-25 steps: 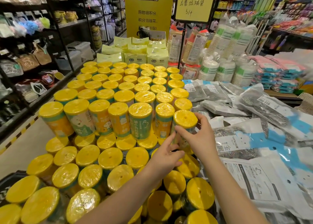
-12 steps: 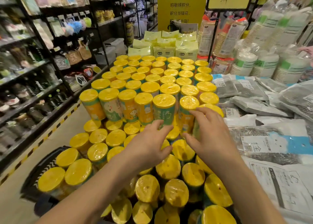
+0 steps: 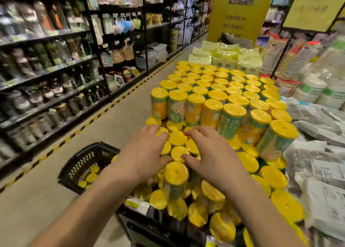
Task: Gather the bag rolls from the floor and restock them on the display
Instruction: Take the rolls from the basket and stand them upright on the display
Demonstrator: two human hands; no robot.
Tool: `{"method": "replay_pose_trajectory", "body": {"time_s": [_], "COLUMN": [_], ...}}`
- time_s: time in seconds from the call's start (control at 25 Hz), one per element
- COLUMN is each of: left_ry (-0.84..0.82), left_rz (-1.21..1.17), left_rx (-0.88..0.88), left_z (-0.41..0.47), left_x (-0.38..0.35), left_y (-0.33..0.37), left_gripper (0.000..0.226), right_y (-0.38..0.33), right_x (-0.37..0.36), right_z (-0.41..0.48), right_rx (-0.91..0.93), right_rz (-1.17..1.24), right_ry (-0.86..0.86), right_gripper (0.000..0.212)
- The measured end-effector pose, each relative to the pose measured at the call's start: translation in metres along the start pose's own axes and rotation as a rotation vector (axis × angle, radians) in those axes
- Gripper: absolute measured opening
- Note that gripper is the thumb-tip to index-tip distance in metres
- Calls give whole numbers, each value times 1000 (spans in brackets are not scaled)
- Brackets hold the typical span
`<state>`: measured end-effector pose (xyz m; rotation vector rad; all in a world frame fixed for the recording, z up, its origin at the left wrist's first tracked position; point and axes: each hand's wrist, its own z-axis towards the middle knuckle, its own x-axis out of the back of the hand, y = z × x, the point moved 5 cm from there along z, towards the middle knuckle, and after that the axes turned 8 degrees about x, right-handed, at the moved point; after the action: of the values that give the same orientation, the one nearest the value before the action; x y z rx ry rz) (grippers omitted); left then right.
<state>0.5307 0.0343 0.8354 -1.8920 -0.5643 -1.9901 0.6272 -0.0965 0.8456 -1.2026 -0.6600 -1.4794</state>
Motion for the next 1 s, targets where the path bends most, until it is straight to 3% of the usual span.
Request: {"method": "replay_pose_trajectory", "body": {"time_s": [0.28, 0.56, 0.84, 1.0], "left_ry": [81, -10, -78, -70], "left_rz": [-3, 3, -116, -43], "left_rx": [100, 214, 279, 345], "left_z": [-85, -158, -151, -104], "left_x": [35, 13, -13, -22], "left_y": [-167, -330, -437, -502], "left_gripper": [59, 57, 59, 56], "right_y": [-172, -315, -381, -389], "right_x": [-25, -107, -177, -226], "right_z": [61, 113, 186, 261], "right_rx": [126, 143, 202, 223], "right_rz": [-40, -11, 14, -5], "right_ry": [-8, -84, -192, -226], "right_gripper": [58, 55, 48, 52]}}
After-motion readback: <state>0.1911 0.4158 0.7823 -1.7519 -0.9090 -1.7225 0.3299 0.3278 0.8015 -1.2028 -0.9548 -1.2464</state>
